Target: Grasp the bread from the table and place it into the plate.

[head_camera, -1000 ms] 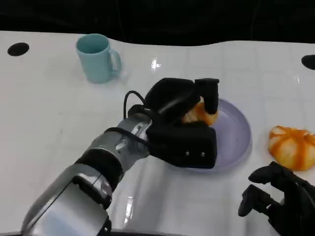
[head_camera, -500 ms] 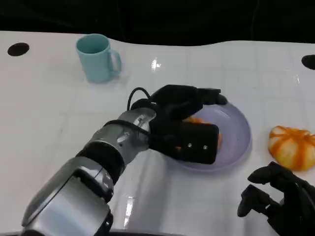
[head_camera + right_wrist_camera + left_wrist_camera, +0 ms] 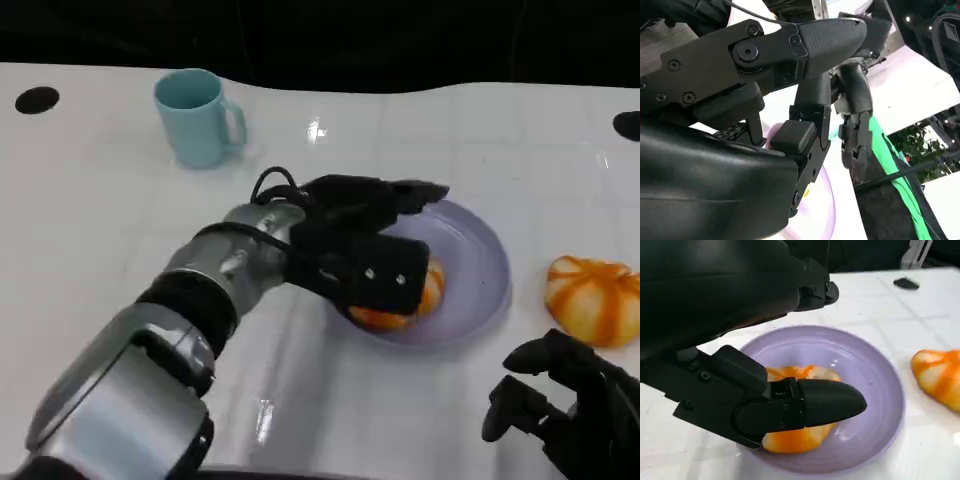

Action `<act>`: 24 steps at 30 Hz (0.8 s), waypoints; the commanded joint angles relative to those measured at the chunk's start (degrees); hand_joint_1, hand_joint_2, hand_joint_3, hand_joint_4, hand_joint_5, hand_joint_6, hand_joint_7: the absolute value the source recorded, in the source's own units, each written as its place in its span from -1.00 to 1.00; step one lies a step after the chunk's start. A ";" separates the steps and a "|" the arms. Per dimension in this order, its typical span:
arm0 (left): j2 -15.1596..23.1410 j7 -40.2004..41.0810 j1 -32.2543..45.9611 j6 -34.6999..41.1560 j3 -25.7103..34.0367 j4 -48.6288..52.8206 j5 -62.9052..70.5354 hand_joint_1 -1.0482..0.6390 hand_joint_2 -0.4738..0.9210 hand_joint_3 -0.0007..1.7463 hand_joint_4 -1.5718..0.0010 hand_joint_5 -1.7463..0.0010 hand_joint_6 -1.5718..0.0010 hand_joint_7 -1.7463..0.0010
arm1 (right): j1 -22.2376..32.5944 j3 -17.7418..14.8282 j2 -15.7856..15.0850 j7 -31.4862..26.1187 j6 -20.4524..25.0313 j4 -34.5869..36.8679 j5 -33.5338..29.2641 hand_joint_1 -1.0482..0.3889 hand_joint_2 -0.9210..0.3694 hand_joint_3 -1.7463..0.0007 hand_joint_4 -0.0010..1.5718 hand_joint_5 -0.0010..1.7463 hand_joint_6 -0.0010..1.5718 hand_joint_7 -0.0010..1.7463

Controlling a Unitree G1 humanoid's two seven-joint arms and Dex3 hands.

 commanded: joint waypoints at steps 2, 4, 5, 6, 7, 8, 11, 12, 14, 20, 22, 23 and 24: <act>2.89 -6.13 3.36 -5.46 5.96 -3.71 -8.19 -0.95 1.00 -0.22 0.97 0.98 0.94 0.97 | -0.21 -0.63 -0.52 0.69 -0.90 0.59 0.23 -0.27 -1.00 0.71 -0.07 0.75 0.04 0.09; 3.48 -9.91 4.92 -5.85 8.39 -5.26 -11.98 -0.94 1.00 -0.23 0.95 0.98 0.94 0.97 | -0.29 -0.56 -0.58 0.65 -0.94 0.59 0.03 -0.26 -1.00 0.71 -0.08 0.75 0.03 0.09; 3.68 -11.72 5.61 -5.83 9.44 -6.01 -13.67 -0.94 1.00 -0.23 0.93 0.96 0.93 0.97 | -0.30 -0.54 -0.59 0.56 -0.91 0.54 -0.07 -0.27 -1.00 0.70 -0.08 0.76 0.03 0.10; 3.80 -13.01 6.10 -5.69 10.11 -6.66 -14.74 -0.94 1.00 -0.23 0.92 0.96 0.93 0.97 | -0.30 -0.53 -0.58 0.49 -0.88 0.50 -0.12 -0.27 -1.00 0.70 -0.08 0.76 0.03 0.10; 3.67 -17.03 7.42 -5.18 12.56 -7.65 -18.83 -0.94 1.00 -0.23 0.92 0.95 0.93 0.97 | -0.17 -0.47 -0.41 0.04 -0.78 0.19 -0.27 -0.27 -1.00 0.70 -0.08 0.76 0.03 0.10; 3.51 -20.55 8.74 -4.72 14.87 -8.55 -22.57 -0.91 1.00 -0.29 0.90 0.94 0.90 0.95 | -0.05 -0.41 -0.29 -0.23 -0.69 -0.06 -0.32 -0.27 -1.00 0.71 -0.08 0.76 0.04 0.11; 3.53 -27.66 12.63 -2.26 20.02 -12.40 -31.06 -0.87 1.00 -0.36 0.82 0.88 0.81 0.91 | 0.11 -0.29 -0.20 -0.47 -0.67 -0.31 -0.36 -0.27 -1.00 0.71 -0.08 0.76 0.02 0.12; 3.58 -28.81 13.50 -1.34 20.86 -13.67 -32.55 -0.86 1.00 -0.38 0.79 0.86 0.78 0.90 | 0.12 -0.26 -0.22 -0.48 -0.71 -0.32 -0.39 -0.27 -1.00 0.72 -0.08 0.76 0.02 0.12; 3.35 -30.53 16.43 0.08 23.56 -17.09 -36.87 -0.80 1.00 -0.43 0.65 0.75 0.68 0.87 | 0.19 -0.26 -0.15 -0.62 -0.66 -0.40 -0.34 -0.27 -1.00 0.72 -0.08 0.77 0.02 0.13; 1.90 -32.09 26.23 9.90 30.03 -30.26 -48.58 -0.63 1.00 -0.56 0.32 0.08 0.31 0.82 | 0.40 -0.33 0.12 -1.38 -0.04 -1.05 -0.01 -0.26 -1.00 0.75 -0.07 0.76 0.02 0.13; 1.57 -32.57 29.92 14.33 31.70 -35.62 -52.77 -0.59 1.00 -0.56 0.24 0.01 0.26 0.81 | 0.42 -0.19 -0.04 -1.45 -0.24 -1.10 -0.35 -0.27 -1.00 0.75 -0.07 0.75 0.03 0.13; 1.29 -32.81 31.34 16.20 32.49 -37.71 -54.68 -0.54 1.00 -0.60 0.18 -0.06 0.21 0.79 | 0.41 -0.14 -0.15 -1.39 -0.38 -1.06 -0.51 -0.28 -1.00 0.75 -0.06 0.75 0.03 0.13; 0.96 -31.92 33.30 18.27 33.24 -40.47 -56.32 -0.52 1.00 -0.62 0.14 -0.11 0.17 0.77 | 0.38 -0.16 -0.25 -1.23 -0.31 -0.98 -0.41 -0.28 -1.00 0.75 -0.06 0.75 0.03 0.12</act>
